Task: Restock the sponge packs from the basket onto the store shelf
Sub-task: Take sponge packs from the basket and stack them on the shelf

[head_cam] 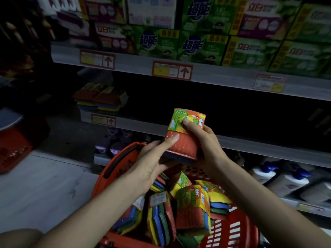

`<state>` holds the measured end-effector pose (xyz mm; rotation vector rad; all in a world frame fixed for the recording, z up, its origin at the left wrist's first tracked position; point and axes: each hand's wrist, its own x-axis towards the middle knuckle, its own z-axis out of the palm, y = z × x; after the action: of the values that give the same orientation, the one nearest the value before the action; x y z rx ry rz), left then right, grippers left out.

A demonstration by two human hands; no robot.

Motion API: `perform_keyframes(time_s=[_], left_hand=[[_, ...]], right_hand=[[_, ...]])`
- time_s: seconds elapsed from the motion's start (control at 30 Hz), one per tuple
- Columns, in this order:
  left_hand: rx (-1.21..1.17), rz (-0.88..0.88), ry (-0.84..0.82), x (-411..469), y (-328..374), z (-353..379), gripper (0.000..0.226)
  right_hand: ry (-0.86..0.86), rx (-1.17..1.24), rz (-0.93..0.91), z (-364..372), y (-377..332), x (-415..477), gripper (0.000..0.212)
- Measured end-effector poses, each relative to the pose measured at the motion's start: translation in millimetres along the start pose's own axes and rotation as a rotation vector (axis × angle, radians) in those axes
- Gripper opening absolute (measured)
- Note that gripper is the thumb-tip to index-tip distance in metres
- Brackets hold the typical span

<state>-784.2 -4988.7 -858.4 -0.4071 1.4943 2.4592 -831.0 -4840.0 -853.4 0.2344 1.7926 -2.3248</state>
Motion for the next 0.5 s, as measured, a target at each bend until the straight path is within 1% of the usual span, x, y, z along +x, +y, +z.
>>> perform_keyframes(time_s=[0.07, 0.1, 0.13, 0.2, 0.27, 0.37, 0.43, 0.5], left_hand=[[-0.021, 0.046, 0.05, 0.1, 3.6, -2.8, 0.046], [-0.034, 0.069, 0.096, 0.8, 5.9, -5.5, 0.052], [-0.045, 0.089, 0.145, 2.6, 8.5, -9.0, 0.056], [-0.048, 0.122, 0.211, 5.0, 15.2, -16.6, 0.057], [-0.027, 0.158, 0.256, 6.0, 21.9, -25.1, 0.053], [-0.001, 0.203, 0.317, 6.2, 26.9, -37.2, 0.047], [0.009, 0.203, 0.34, 8.7, 26.9, -45.4, 0.041], [0.018, 0.215, 0.343, 11.4, 27.6, -52.5, 0.032]], right_hand=[[-0.033, -0.026, 0.0, 5.1, -1.4, -1.9, 0.099], [-0.034, -0.05, -0.005, 7.5, -1.0, -4.0, 0.102], [-0.024, -0.078, -0.027, 10.2, 0.4, -7.2, 0.099], [0.02, -0.128, -0.107, 16.7, 6.4, -16.2, 0.081], [0.059, -0.172, -0.173, 25.7, 13.3, -22.8, 0.065], [0.061, -0.198, -0.198, 41.9, 23.3, -23.7, 0.043], [0.057, -0.203, -0.206, 51.8, 30.2, -21.4, 0.033], [0.069, -0.209, -0.22, 61.1, 36.7, -18.4, 0.031]])
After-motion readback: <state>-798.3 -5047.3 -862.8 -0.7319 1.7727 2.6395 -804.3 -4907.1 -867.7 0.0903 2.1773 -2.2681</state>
